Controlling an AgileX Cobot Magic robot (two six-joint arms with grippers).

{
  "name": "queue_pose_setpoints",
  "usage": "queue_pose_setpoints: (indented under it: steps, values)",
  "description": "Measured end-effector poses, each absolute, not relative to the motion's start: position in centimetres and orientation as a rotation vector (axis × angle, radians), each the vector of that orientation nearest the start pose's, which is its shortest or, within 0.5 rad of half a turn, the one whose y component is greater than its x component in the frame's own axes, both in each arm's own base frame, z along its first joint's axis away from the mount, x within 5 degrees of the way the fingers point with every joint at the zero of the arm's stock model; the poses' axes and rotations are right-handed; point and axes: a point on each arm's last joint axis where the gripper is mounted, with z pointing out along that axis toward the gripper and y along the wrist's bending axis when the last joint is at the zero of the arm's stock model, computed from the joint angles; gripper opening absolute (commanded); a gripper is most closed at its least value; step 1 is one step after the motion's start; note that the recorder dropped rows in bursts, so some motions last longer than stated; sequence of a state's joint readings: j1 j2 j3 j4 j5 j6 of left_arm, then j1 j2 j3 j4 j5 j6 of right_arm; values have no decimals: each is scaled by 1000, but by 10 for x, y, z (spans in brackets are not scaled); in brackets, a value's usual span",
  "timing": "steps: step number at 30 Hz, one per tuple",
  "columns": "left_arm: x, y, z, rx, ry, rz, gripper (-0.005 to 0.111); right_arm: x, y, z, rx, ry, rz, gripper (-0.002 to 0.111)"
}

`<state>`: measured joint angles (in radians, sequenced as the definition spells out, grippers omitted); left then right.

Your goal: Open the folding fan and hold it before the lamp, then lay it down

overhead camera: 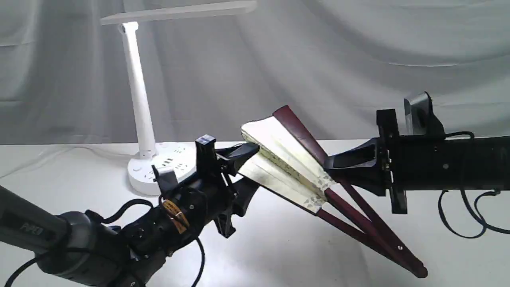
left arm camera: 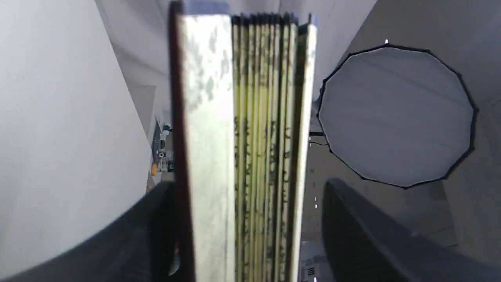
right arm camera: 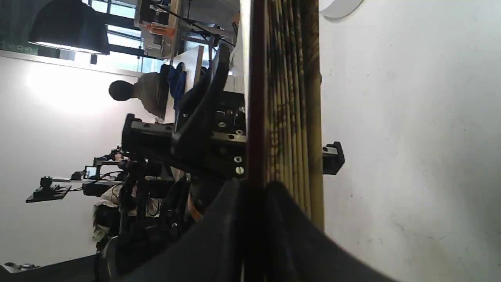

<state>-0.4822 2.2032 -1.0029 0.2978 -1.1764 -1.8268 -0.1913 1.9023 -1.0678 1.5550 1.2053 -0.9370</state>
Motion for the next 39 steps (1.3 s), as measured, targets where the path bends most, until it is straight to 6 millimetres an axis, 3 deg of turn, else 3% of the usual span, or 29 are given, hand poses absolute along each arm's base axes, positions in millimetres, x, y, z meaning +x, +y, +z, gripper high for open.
queue_pose_setpoints:
  steps: [9, 15, 20, 30, 39]
  values:
    - [359, -216, 116, -866, 1699, -1841, 29, 360, 17, 200, 239, 2191, 1600, 0]
    - [359, -216, 116, -867, 1701, -1839, 0, 360, 17, 200, 236, 2191, 1598, 0]
    - [359, -216, 117, -859, 1688, -1852, 0, 360, 17, 200, 236, 2191, 1598, 2]
    - [355, -220, 120, -854, 1708, -1955, 0, 359, 17, 200, 177, 2217, 1574, 42]
    - [350, -224, 118, -839, 1772, -2008, 0, 369, 15, 214, 125, 2187, 1548, 44]
